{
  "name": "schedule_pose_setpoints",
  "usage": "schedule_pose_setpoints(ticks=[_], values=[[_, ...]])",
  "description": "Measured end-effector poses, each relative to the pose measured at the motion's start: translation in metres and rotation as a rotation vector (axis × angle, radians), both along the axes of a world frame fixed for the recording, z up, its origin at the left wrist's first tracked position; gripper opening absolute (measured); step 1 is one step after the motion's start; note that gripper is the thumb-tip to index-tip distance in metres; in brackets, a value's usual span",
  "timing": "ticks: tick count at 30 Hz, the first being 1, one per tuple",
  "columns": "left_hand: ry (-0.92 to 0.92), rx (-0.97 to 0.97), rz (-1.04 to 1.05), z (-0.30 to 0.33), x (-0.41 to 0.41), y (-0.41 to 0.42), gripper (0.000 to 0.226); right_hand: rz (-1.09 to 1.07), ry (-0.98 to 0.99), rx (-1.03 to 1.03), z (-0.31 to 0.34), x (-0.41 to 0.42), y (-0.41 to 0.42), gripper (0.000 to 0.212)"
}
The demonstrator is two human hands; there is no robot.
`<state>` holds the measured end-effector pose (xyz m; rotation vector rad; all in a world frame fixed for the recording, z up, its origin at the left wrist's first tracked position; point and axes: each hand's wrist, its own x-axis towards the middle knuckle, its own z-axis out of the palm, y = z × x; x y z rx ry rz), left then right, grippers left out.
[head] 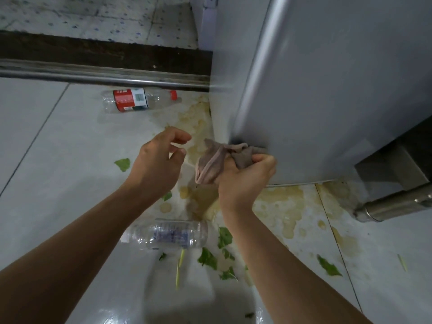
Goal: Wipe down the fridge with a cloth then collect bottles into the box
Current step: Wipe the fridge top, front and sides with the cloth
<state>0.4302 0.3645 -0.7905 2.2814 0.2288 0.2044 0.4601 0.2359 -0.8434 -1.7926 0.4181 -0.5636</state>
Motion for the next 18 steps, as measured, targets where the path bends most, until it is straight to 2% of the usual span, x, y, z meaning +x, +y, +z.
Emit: schedule_pose_setpoints(ticks=[4,8,12,15,18], values=[[0.05,-0.039,0.036,-0.007,0.002,0.003,0.023,-0.087,0.006,0.009,-0.008,0.005,0.004,0.051],[0.08,-0.059,0.03,-0.014,0.001,0.0,0.022,-0.119,0.061,0.071,-0.034,0.006,0.013,0.052],[0.112,-0.07,0.015,-0.02,-0.004,-0.002,0.021,-0.131,0.31,0.22,-0.06,0.009,0.021,0.05],[0.106,-0.058,-0.017,-0.022,-0.006,-0.006,0.021,-0.146,0.484,0.278,-0.067,0.015,0.021,0.067],[0.103,-0.067,-0.003,-0.021,-0.004,-0.014,0.02,-0.072,0.5,0.303,-0.068,0.017,0.013,0.052]])
